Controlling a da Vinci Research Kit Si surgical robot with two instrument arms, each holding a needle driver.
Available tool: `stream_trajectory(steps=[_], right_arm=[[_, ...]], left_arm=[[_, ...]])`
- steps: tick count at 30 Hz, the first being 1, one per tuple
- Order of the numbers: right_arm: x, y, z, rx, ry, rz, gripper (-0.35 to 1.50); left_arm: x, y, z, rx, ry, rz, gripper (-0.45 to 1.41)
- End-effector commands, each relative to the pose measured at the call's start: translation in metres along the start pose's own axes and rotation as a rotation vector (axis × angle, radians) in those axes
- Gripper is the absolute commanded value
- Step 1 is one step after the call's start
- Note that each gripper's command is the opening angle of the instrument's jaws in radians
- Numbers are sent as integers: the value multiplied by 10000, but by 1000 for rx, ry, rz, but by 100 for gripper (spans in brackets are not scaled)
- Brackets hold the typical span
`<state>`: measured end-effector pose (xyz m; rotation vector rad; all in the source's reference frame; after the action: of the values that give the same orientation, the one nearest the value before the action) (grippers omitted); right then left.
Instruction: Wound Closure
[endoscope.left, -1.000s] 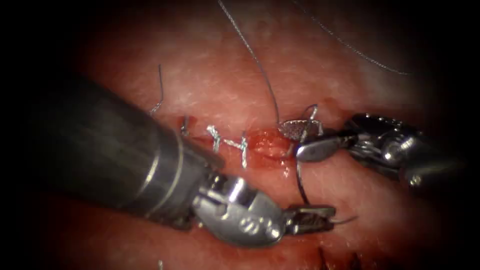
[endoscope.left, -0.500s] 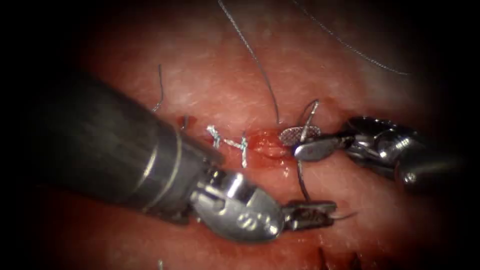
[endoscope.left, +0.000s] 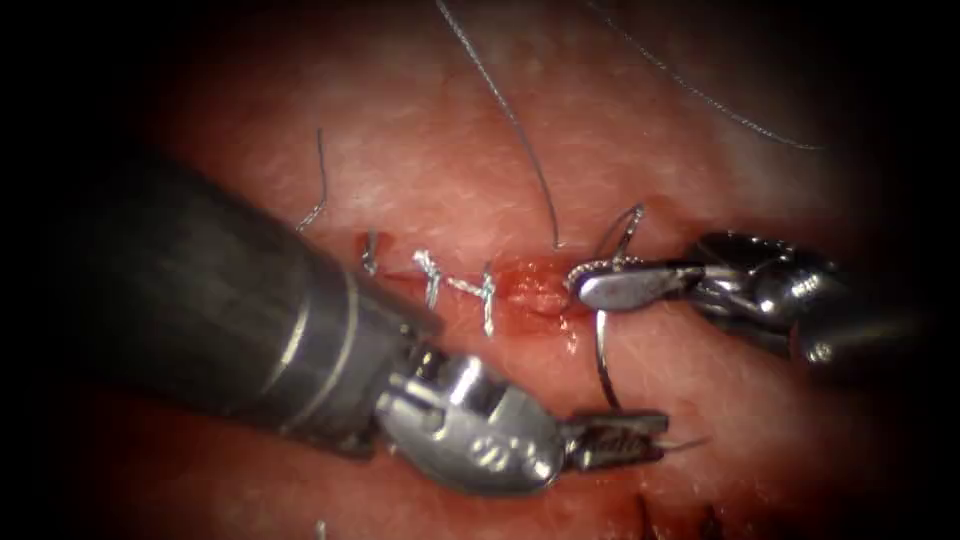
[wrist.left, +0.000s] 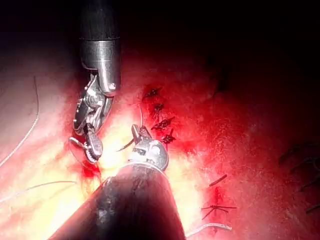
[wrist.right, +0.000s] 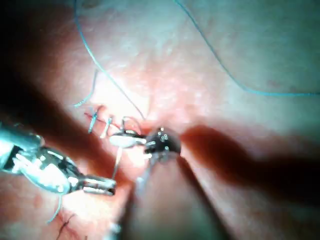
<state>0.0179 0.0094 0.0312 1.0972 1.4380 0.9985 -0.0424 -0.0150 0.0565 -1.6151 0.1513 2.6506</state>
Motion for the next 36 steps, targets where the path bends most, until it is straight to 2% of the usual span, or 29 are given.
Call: stream_trajectory(steps=[1,2,3,5,10,11,13,14,17,18,19,22,29,33,36], right_arm=[[-10,2,5,-11,7,-27,-35],[-8,1,5,-18,15,-38,-35],[-7,1,4,-31,16,-54,-35],[-2,-1,3,-96,-2,-117,-35],[12,-8,2,-252,-63,-320,-35],[15,-10,1,-287,-85,-374,-35],[18,-12,1,-325,-111,-427,-35],[19,-13,0,-338,-117,-448,-35],[23,-15,-2,-361,-121,-512,-35],[24,-16,-2,-369,-124,-533,-35],[26,-17,-3,-375,-126,-555,-35],[29,-18,-4,-401,-133,-620,-35],[32,-25,-4,-402,-132,-696,-35],[37,-35,-1,-395,-121,-746,-35],[36,-36,0,-395,-120,-757,-35]], left_arm=[[-2,8,5,-7,7,-51,27],[-1,6,5,-8,12,-130,73],[0,4,5,-9,14,-172,81],[1,0,3,-10,18,-276,93],[0,-4,-12,-58,54,-382,91],[-2,-5,-17,-65,58,-404,88],[-4,-7,-23,-81,52,-461,68],[-6,-7,-26,-92,44,-489,44],[-15,-11,-36,-139,-5,-567,-3],[-18,-13,-39,-149,-19,-594,-30],[-23,-15,-43,-154,-34,-590,-43],[-44,-25,-45,-115,-82,-577,-45],[-71,-46,-30,-98,-227,-566,-45],[-88,-45,-11,-96,-335,-518,-45],[-95,-45,-4,-92,-361,-503,-45]])
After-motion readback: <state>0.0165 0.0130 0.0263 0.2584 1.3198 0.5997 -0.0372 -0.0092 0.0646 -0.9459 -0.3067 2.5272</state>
